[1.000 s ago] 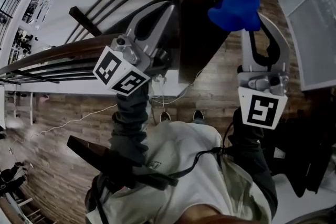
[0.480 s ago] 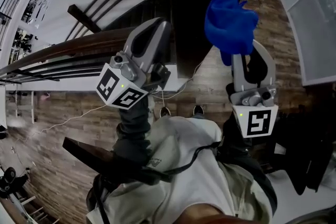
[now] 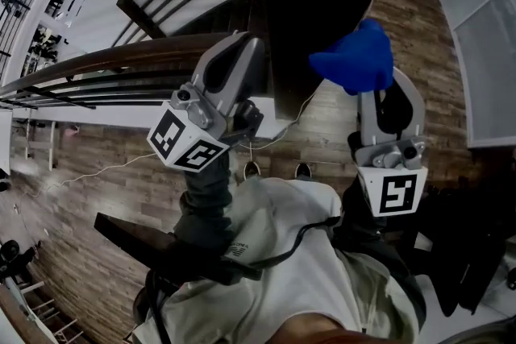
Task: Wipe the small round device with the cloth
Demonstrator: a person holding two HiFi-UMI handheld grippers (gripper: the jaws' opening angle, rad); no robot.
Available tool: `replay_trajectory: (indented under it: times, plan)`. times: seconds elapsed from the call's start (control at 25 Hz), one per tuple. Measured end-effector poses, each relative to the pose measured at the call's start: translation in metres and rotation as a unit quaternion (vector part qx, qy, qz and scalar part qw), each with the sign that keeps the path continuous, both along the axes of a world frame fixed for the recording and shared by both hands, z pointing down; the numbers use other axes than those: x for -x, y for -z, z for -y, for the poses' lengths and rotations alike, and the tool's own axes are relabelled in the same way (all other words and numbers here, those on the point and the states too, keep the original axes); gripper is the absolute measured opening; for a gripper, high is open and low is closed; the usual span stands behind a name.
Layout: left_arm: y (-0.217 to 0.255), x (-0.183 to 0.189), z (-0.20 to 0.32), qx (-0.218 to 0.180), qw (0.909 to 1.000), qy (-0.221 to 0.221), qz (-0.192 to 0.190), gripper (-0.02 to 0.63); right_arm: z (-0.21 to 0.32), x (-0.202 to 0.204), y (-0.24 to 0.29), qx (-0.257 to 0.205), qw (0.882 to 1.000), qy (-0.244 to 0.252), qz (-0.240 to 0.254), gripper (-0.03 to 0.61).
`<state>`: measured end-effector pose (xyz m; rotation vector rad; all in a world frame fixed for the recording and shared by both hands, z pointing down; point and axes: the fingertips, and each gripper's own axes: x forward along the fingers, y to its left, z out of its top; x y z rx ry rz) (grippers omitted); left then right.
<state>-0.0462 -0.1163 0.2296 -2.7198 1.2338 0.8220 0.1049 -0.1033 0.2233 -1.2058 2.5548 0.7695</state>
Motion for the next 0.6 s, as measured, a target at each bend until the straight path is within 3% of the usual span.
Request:
replay_trajectory:
  times: [0.6]
  plan:
    - [-0.006,-0.017,-0.009,0.009,0.9988,0.049,-0.003,-0.003,0.004,-0.016,-0.004,-0.001,0.999,0.054,-0.004,0.054]
